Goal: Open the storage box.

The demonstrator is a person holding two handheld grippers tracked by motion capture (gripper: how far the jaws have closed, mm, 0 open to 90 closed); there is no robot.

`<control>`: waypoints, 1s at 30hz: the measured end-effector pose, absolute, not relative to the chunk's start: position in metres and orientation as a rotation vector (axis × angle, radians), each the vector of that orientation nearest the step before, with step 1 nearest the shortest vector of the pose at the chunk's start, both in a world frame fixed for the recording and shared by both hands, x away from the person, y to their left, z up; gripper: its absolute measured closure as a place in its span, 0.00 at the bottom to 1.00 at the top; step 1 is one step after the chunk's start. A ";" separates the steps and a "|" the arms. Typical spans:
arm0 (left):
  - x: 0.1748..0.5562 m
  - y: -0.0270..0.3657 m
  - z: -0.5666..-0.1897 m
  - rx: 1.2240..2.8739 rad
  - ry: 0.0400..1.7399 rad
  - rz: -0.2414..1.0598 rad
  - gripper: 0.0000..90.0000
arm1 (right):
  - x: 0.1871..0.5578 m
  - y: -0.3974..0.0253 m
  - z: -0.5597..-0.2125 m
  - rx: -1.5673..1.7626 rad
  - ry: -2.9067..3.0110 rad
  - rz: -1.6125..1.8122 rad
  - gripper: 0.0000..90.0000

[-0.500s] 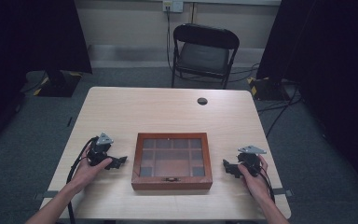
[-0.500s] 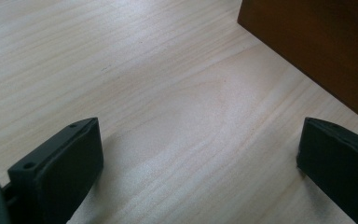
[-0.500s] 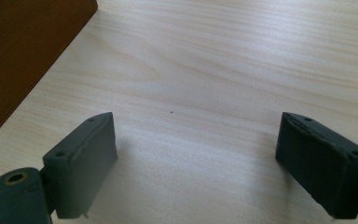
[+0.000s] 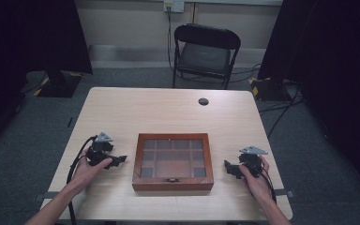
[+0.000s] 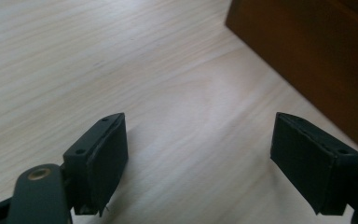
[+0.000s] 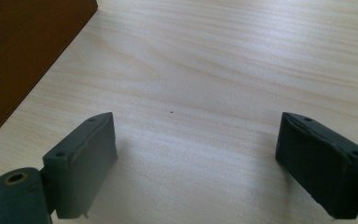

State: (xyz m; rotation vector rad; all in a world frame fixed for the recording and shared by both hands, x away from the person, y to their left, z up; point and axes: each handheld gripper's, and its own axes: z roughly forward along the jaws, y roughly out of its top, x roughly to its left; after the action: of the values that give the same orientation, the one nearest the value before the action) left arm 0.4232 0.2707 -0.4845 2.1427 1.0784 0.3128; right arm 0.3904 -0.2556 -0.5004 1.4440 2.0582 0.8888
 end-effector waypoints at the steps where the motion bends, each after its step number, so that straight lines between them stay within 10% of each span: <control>1: 0.422 0.271 -0.481 2.140 1.067 0.330 0.20 | 0.390 -0.256 -0.500 1.444 2.058 0.889 0.13; 30: 0.390 0.227 -0.433 2.059 0.831 0.183 0.37 | 0.390 -0.256 -0.500 1.444 2.058 0.889 0.13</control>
State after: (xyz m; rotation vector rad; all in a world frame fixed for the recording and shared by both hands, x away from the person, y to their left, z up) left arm 0.3905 0.2273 -0.4331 2.0593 0.8313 0.1834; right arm 0.3904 -0.2556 -0.5004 1.4442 2.0583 0.8886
